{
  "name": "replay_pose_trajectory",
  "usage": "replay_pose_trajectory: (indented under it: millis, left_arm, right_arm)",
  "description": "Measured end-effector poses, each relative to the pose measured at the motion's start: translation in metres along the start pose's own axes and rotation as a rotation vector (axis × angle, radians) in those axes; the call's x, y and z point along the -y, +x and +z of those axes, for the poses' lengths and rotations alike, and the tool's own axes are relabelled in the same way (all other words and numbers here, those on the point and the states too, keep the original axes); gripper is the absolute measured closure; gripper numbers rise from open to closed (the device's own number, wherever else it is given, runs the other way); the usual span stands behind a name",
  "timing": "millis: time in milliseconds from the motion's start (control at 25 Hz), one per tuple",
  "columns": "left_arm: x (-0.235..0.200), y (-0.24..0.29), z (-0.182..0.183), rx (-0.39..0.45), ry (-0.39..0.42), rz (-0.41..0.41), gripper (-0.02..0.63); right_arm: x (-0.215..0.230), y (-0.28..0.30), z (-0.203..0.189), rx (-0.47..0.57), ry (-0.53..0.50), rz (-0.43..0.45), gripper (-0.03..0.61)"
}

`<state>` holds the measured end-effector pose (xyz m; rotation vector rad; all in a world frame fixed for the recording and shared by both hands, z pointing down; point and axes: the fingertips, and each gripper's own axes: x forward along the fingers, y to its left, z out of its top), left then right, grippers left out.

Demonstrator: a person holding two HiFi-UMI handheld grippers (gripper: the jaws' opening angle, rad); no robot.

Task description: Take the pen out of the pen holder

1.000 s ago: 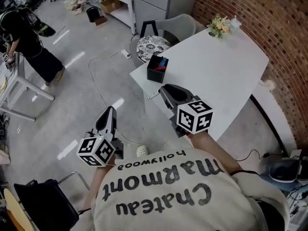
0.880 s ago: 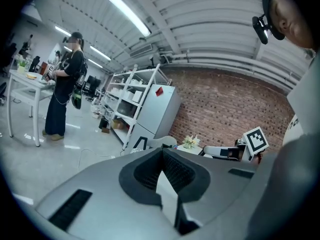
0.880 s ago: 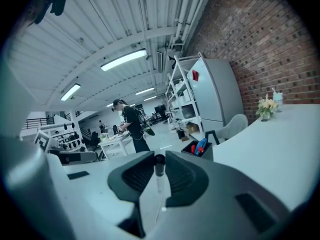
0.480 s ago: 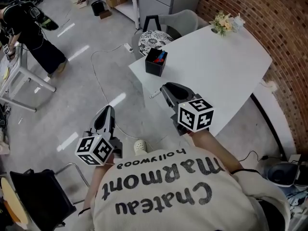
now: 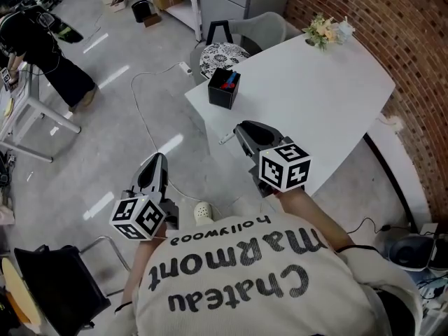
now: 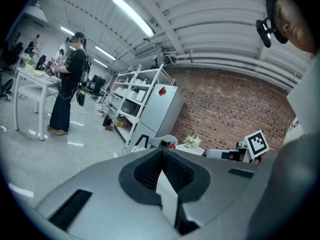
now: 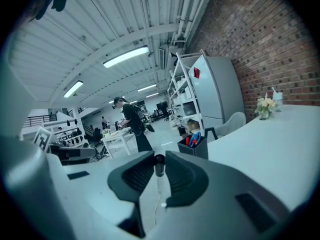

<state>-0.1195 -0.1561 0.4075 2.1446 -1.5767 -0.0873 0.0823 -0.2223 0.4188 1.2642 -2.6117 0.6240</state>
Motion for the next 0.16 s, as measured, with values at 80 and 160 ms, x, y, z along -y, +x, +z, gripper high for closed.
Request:
replay_pose_trajectory:
  millis: [80, 160]
  left_arm:
    - [-0.0012, -0.0003, -0.0001, 0.002, -0.001, 0.000, 0.613]
    - [-0.0025, 0.0000, -0.0004, 0.005, -0.001, 0.000, 0.613]
  right_arm:
    - [0.0001, 0.0007, -0.0006, 0.000, -0.001, -0.002, 0.505]
    - [0.0005, 0.0018, -0.0007, 0.002, -0.002, -0.002, 0.505]
